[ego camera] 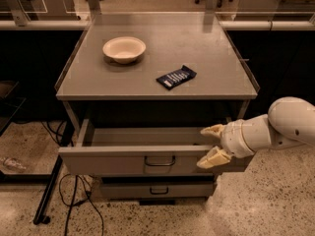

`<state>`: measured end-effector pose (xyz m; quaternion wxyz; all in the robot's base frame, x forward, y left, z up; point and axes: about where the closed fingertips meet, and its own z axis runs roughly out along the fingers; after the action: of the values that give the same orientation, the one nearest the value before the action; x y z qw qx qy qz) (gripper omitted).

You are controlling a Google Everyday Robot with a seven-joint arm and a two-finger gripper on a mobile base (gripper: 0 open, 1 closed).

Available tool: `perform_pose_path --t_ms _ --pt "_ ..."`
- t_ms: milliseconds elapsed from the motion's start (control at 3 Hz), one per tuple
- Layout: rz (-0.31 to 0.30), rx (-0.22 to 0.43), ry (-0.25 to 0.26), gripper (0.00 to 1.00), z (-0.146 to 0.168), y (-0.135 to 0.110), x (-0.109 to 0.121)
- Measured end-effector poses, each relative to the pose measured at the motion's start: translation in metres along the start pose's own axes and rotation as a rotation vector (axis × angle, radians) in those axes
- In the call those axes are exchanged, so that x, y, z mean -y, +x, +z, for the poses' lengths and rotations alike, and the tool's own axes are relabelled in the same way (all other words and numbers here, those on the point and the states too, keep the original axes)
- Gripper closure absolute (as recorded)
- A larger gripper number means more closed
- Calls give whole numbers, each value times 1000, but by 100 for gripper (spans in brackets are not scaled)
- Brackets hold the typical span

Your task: Open top drawer

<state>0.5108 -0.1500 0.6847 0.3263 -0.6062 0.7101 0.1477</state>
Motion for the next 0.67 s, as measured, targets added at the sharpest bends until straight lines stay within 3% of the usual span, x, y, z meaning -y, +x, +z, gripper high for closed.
perform_pose_path --t_ms 333,667 --pt "0 0 0 77 0 0 0" --pt "-7 12 -10 99 -8 0 -7"
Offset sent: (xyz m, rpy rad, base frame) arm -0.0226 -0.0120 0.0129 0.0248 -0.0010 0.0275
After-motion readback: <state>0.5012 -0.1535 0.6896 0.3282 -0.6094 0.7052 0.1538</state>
